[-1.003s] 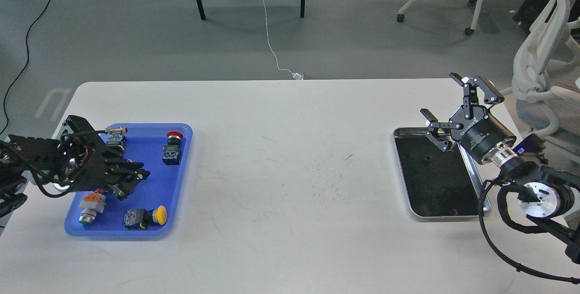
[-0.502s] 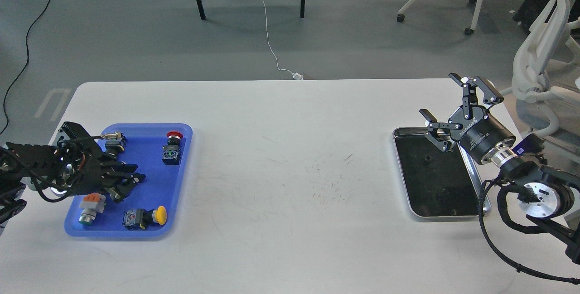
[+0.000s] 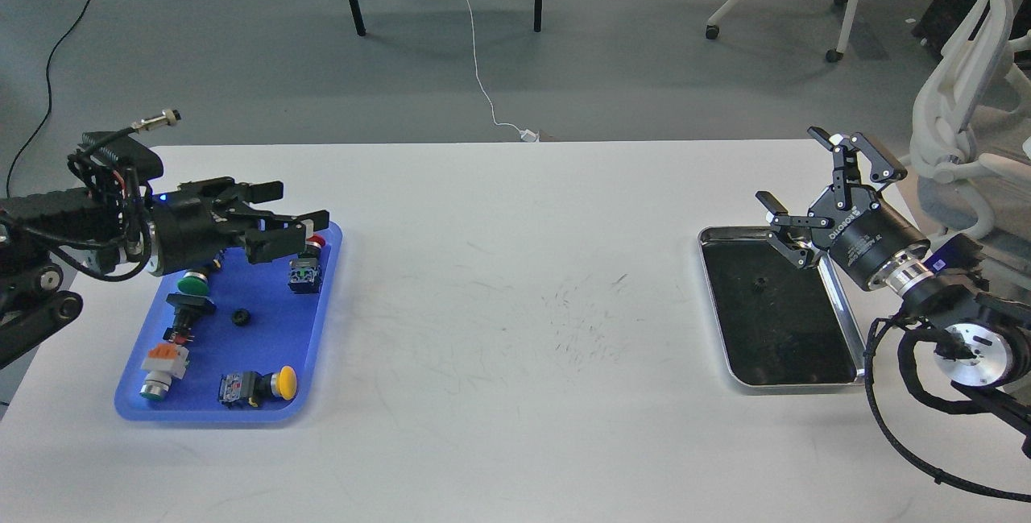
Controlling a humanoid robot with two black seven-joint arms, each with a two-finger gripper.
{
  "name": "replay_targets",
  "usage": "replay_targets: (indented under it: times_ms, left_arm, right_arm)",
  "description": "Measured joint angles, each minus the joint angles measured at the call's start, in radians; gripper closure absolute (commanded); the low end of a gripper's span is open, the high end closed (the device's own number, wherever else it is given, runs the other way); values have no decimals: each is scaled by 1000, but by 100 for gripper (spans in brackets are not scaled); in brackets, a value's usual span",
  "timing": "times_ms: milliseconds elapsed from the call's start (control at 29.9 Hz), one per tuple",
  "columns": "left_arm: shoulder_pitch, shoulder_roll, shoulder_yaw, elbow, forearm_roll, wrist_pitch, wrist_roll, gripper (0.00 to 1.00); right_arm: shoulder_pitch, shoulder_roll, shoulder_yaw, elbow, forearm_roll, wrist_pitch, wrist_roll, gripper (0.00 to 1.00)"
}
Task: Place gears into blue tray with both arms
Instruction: 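Raise the left gripper and move the right gripper over the metal tray, then grasp another small black part in the metal tray with the right gripper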
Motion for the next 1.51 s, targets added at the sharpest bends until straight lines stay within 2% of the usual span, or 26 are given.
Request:
replay_targets:
  times_ms: [100, 234, 401, 535, 669, 736, 903, 1037, 1304, 1438, 1505]
  left_arm:
    - [38, -55, -18, -47, -325, 34, 0, 2]
    - [118, -140, -102, -86, -611, 42, 0, 2]
    - [266, -294, -306, -92, -726, 42, 0, 2]
    - [352, -385, -439, -93, -821, 4, 0, 2]
    - [395, -419, -501, -93, -893, -67, 0, 2]
    - [405, -420, -509, -93, -903, -89, 0, 2]
    - [410, -416, -515, -93, -907, -101, 0, 2]
    - [411, -423, -516, -93, -908, -101, 0, 2]
    - [413, -427, -516, -94, -908, -102, 0, 2]
    - [414, -427, -516, -95, -908, -104, 0, 2]
    - [414, -427, -516, -95, -908, -104, 0, 2]
  right_arm:
    - [1, -33, -1, 0, -116, 2, 0, 1]
    - [27, -82, -2, 1, -371, 3, 0, 1]
    - [107, -177, -14, -2, -794, 3, 0, 1]
    - [181, -209, -33, -6, -1155, 26, 0, 1]
    - [310, -217, -145, -11, -1498, 96, 0, 1]
    - [408, -212, -260, -22, -1613, 117, 0, 1]
    - [631, -132, -575, -79, -1684, 117, 0, 2]
    - [730, -32, -739, -110, -1700, 63, 0, 5]
    - [752, 99, -903, -189, -1704, -11, 0, 15]
    - [732, 136, -930, -239, -1703, -69, 0, 33]
    - [722, 156, -933, -251, -1700, -81, 0, 34]
